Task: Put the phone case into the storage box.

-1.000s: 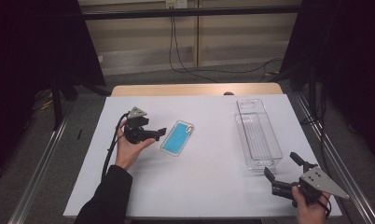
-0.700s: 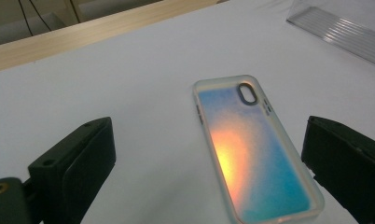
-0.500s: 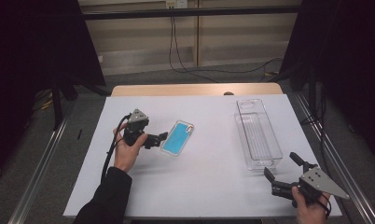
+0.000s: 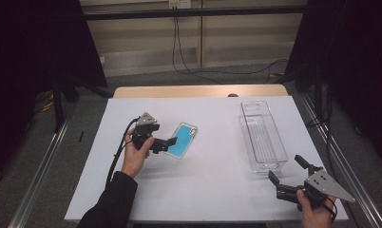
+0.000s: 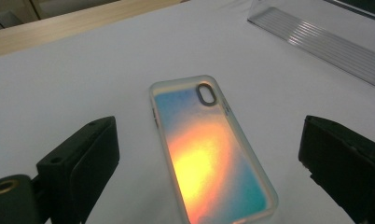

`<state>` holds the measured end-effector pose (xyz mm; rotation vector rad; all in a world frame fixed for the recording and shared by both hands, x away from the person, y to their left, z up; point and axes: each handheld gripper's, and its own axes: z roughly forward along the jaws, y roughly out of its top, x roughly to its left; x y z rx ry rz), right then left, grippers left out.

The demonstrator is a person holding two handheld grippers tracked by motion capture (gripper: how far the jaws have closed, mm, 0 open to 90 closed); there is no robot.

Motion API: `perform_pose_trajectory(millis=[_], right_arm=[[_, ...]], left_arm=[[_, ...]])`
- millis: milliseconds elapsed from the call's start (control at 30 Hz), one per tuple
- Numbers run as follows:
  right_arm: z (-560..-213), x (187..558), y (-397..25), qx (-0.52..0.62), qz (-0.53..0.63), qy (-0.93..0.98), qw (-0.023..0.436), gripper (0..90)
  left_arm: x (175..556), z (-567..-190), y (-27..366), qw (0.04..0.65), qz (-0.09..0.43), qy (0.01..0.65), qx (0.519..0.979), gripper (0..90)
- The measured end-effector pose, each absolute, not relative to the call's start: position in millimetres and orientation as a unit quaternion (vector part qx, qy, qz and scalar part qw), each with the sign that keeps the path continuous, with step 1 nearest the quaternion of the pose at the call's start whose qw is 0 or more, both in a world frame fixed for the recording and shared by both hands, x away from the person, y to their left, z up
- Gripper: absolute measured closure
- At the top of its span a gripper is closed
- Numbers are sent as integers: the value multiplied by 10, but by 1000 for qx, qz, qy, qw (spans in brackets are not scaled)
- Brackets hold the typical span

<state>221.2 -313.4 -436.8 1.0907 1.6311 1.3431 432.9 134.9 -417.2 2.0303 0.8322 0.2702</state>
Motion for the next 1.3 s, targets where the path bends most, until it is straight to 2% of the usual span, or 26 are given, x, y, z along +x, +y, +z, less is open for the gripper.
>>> perform_pose_trajectory(millis=[267,533,900,1300], right_arm=[[-4368,2213,-3134,425,523,637,373,0],[-4370,2214,-3132,426,522,638,373,0],[-4372,2216,-3133,426,523,638,373,0],[-4373,2217,-3133,426,522,638,373,0]], left_arm=[[4347,-4209,1278,452,111,327,822,76],[4381,-4222,1178,448,85,326,828,69],[4438,-4293,1102,425,76,331,839,34],[4530,-4361,1000,385,70,343,854,33]])
